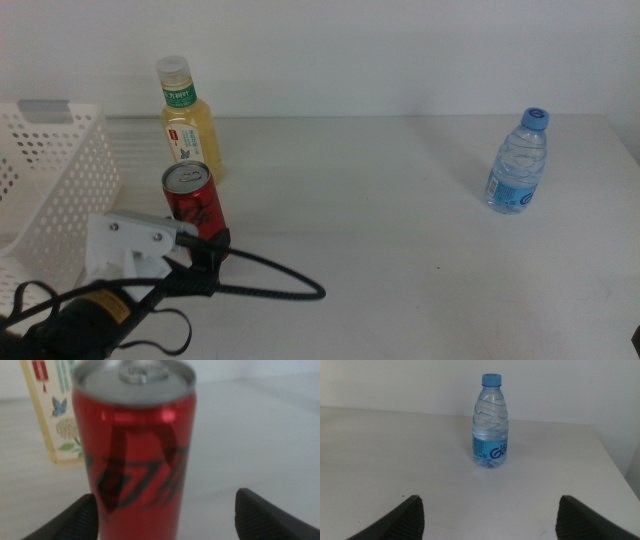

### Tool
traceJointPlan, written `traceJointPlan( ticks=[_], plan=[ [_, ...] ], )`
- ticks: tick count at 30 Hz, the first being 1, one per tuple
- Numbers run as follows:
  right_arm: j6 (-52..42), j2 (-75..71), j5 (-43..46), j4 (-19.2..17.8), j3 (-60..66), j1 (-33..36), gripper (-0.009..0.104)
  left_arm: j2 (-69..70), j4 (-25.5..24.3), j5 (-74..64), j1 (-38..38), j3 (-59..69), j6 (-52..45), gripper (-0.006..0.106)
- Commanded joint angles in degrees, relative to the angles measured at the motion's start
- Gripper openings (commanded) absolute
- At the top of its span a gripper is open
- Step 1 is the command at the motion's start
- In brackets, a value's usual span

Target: Use arms to grab the bottles and put them into the dustbin to the left of the table.

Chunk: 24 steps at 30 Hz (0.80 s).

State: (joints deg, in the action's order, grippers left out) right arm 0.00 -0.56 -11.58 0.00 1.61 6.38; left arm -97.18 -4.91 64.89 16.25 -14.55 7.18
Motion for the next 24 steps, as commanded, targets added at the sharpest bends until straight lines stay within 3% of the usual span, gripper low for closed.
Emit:
traceJointPlan(
  ticks=[1,24],
  plan=[
    [-0.72,-1.53,4.38,0.00,-0.46,-0.37,0.070,1.13,1.48,9.17,0.20,-2.53,0.32,0.090],
    [-0.72,-1.53,4.38,0.00,-0.46,-0.37,0.070,-10.17,4.35,9.99,-0.65,-14.35,0.33,0.090]
  ],
)
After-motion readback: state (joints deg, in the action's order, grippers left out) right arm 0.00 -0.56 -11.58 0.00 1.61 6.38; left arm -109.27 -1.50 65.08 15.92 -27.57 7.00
